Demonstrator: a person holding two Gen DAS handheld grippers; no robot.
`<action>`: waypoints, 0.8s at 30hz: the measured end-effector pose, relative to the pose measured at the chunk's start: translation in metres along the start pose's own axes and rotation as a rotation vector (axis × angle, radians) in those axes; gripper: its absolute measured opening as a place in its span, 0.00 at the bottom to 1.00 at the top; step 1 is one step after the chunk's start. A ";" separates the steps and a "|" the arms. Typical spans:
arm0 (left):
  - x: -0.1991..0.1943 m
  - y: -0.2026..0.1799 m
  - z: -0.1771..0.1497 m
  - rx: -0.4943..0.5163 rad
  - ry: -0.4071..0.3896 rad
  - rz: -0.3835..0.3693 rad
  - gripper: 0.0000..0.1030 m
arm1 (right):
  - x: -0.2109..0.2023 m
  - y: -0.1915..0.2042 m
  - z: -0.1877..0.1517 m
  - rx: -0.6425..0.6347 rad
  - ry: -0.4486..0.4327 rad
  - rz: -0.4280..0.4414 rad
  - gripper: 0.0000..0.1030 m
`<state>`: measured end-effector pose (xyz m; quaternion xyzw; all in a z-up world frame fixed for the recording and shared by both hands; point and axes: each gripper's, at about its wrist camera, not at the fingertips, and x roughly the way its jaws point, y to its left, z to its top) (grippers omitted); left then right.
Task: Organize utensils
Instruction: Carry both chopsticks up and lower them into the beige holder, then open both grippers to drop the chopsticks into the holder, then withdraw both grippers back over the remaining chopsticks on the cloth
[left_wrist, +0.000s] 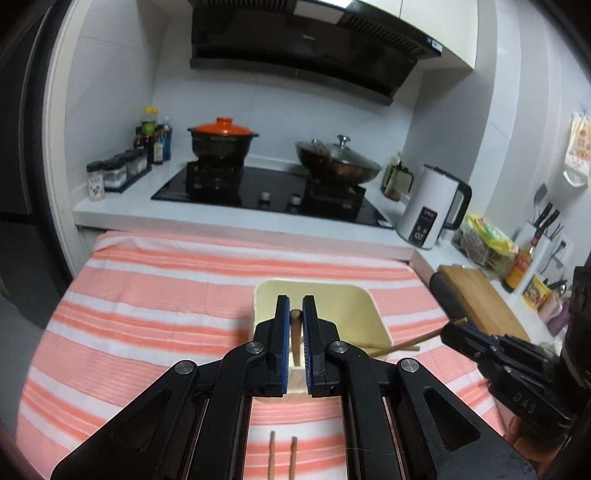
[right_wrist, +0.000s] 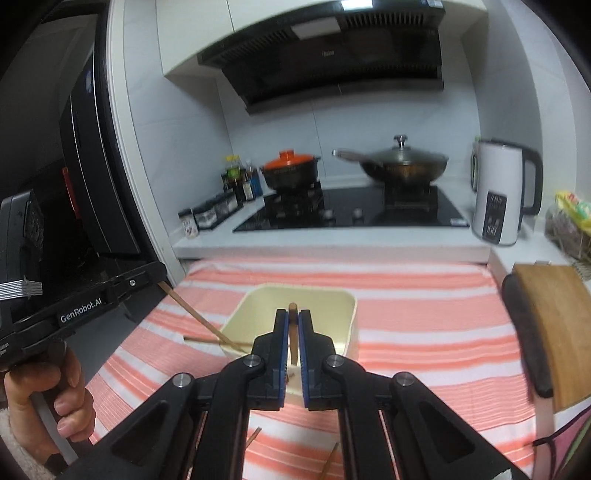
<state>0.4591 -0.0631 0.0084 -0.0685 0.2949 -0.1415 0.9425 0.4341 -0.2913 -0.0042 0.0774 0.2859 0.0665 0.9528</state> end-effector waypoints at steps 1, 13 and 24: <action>0.002 0.000 -0.004 0.000 0.024 -0.005 0.05 | 0.005 0.000 -0.004 -0.001 0.010 0.005 0.06; -0.094 0.053 -0.125 0.012 0.215 -0.036 0.83 | -0.090 -0.006 -0.077 -0.102 -0.050 -0.102 0.62; -0.181 0.064 -0.298 -0.038 0.320 0.042 0.83 | -0.180 -0.024 -0.291 -0.079 0.209 -0.333 0.64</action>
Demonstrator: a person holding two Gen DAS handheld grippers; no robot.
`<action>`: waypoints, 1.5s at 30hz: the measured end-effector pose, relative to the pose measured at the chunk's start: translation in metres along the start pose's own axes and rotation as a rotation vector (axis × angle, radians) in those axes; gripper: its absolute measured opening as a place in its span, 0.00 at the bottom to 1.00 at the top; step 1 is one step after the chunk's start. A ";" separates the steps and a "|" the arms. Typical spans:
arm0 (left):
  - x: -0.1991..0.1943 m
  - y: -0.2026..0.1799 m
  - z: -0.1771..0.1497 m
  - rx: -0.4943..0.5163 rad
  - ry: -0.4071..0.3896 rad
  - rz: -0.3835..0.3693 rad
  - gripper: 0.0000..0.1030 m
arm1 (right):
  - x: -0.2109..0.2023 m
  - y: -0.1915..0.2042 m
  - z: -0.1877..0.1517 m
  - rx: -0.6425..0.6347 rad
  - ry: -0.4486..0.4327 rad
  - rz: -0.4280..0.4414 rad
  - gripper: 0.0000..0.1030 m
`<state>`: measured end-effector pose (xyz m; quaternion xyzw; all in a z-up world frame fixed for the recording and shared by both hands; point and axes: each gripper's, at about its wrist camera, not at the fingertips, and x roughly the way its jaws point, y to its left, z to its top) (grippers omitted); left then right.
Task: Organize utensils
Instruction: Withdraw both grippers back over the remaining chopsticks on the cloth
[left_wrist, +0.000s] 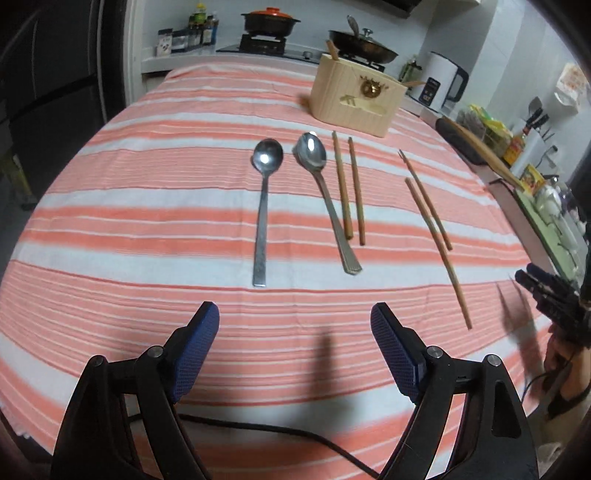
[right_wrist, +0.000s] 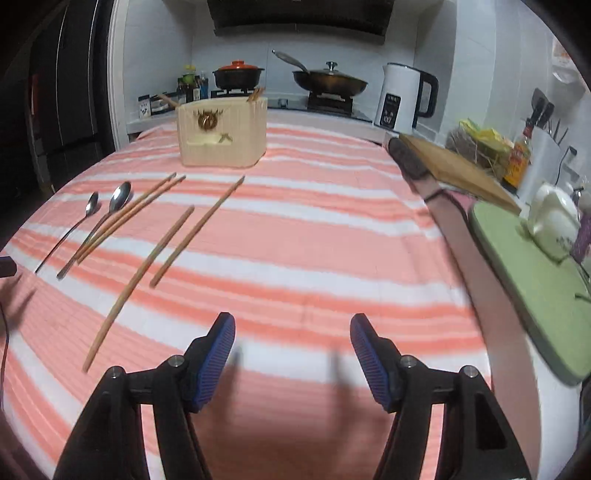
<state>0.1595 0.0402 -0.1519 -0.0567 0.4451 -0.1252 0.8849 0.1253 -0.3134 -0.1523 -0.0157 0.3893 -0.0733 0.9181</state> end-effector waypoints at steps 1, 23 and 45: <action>0.000 -0.004 -0.002 0.015 -0.006 0.002 0.83 | -0.005 0.000 -0.006 0.003 -0.005 0.004 0.64; 0.010 -0.026 -0.005 0.031 0.000 0.026 0.83 | 0.020 0.063 0.025 -0.011 0.071 0.166 0.64; 0.010 -0.011 -0.008 0.015 0.001 0.076 0.83 | 0.079 0.089 0.061 0.040 0.152 0.207 0.36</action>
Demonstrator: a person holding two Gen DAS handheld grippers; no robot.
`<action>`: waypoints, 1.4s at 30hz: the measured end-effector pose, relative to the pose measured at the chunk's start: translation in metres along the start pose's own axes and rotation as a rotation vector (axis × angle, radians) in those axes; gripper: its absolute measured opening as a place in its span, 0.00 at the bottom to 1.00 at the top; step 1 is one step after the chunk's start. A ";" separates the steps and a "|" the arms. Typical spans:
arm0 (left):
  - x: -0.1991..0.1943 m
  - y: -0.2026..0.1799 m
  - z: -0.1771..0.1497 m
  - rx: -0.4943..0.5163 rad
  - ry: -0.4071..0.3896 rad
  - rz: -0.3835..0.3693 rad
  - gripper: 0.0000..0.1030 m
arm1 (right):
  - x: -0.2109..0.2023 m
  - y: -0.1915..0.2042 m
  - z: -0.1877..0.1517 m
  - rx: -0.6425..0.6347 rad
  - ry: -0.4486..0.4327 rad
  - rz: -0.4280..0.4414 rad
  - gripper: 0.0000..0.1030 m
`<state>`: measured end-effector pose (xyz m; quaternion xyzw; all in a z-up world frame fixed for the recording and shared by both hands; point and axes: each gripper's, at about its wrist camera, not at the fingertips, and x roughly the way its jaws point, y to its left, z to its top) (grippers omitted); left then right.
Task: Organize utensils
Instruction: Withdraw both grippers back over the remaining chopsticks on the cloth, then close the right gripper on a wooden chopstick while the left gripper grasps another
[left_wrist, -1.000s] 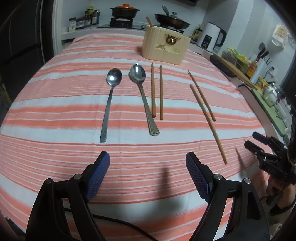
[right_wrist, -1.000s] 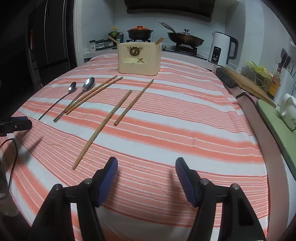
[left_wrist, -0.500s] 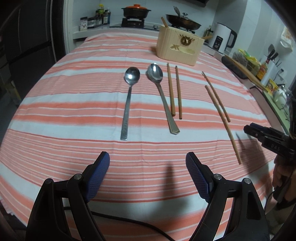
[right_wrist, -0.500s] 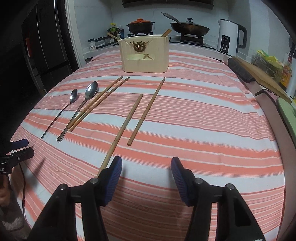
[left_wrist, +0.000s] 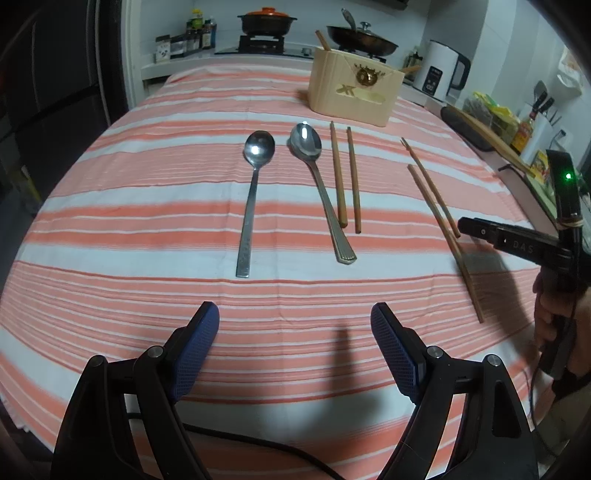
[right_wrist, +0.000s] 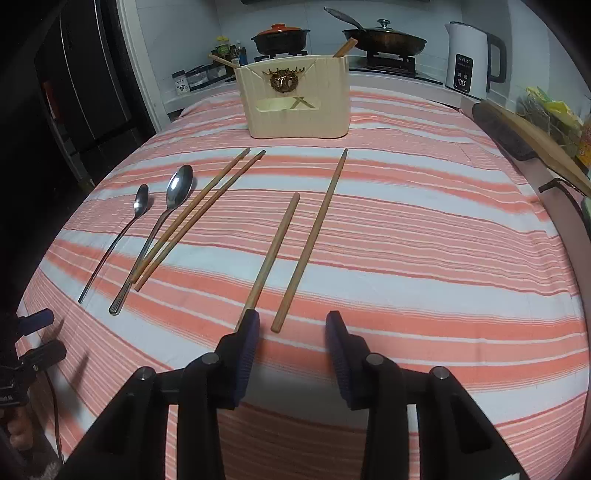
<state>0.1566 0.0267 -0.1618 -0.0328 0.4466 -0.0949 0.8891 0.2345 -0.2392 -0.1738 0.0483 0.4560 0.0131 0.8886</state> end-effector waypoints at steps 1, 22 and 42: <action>0.000 0.002 0.000 -0.004 0.000 0.002 0.83 | 0.003 -0.001 0.002 0.004 0.002 0.001 0.36; 0.007 -0.003 -0.002 0.002 0.024 0.000 0.83 | 0.006 -0.033 -0.002 0.041 -0.010 -0.155 0.06; 0.026 -0.161 -0.009 0.355 0.055 -0.166 0.79 | -0.033 -0.088 -0.045 0.054 -0.023 -0.266 0.06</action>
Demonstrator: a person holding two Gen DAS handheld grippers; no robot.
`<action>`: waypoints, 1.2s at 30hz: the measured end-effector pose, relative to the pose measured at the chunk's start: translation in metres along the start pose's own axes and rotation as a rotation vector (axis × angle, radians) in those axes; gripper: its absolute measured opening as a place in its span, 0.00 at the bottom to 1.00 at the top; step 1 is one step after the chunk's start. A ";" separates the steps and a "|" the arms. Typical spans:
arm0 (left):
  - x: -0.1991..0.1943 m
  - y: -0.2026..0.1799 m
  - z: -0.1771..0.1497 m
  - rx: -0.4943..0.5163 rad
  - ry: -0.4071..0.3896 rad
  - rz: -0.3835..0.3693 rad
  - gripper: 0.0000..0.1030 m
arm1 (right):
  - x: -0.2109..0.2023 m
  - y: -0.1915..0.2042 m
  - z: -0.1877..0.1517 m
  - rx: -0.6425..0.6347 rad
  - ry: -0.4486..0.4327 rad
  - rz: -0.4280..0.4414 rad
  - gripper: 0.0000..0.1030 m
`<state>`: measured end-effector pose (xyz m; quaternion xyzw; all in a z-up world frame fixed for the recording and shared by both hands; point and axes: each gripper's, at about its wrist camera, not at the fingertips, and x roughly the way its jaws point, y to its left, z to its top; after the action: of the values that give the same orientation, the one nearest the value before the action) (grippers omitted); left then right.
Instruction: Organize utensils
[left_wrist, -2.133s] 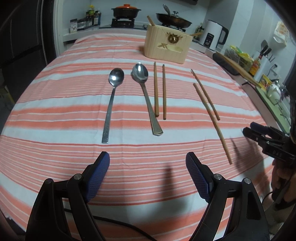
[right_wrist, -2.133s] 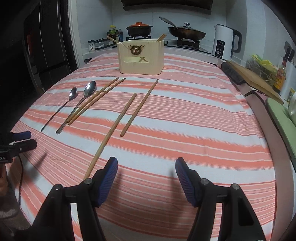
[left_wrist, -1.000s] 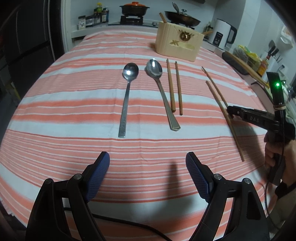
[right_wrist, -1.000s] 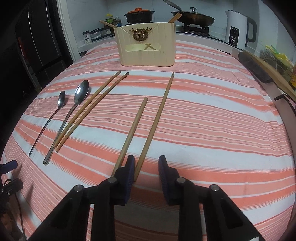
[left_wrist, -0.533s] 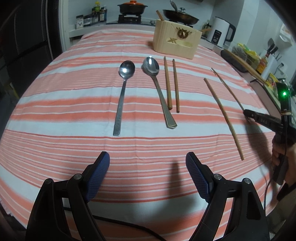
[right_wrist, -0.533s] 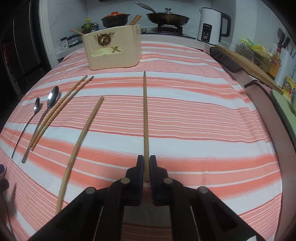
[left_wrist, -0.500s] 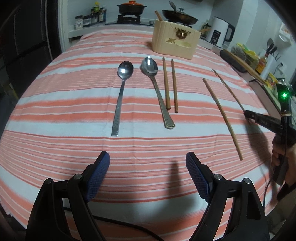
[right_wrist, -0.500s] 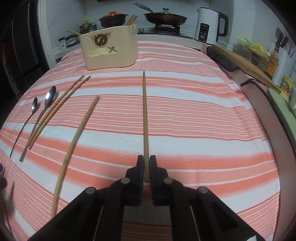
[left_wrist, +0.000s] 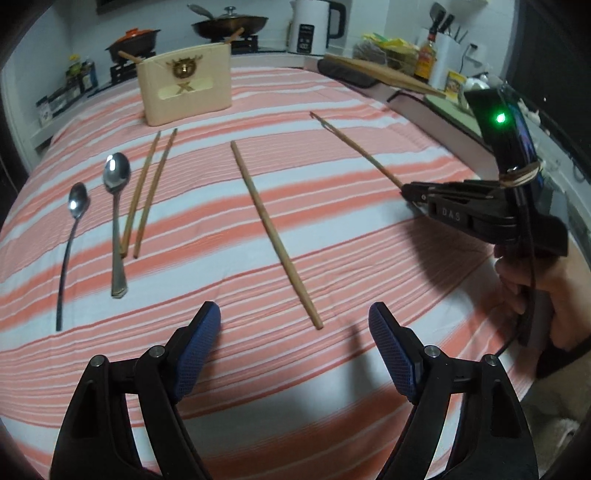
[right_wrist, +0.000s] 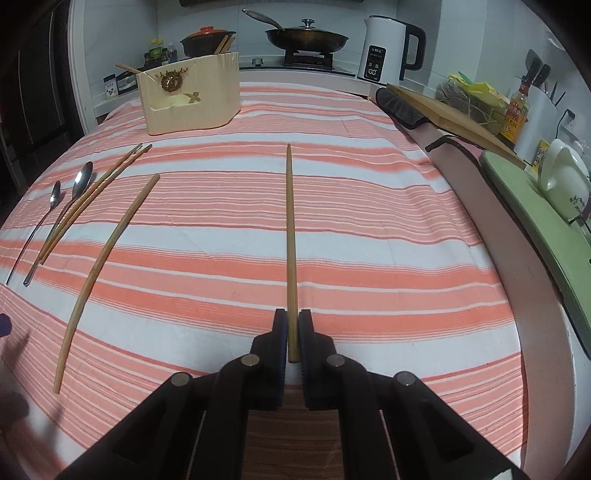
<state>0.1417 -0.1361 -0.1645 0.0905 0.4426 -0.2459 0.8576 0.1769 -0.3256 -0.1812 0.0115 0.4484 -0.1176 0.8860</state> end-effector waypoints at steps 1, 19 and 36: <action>0.006 -0.003 0.000 0.013 0.015 0.015 0.71 | -0.001 -0.002 -0.002 0.001 -0.002 0.006 0.06; 0.088 0.033 0.097 -0.123 0.005 -0.003 0.06 | 0.034 -0.036 0.041 0.016 -0.030 -0.031 0.06; 0.097 0.034 0.091 -0.070 -0.004 0.178 1.00 | 0.038 -0.048 0.031 -0.025 0.003 0.070 0.81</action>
<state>0.2705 -0.1738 -0.1908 0.0991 0.4396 -0.1534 0.8794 0.2125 -0.3835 -0.1887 0.0166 0.4505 -0.0809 0.8889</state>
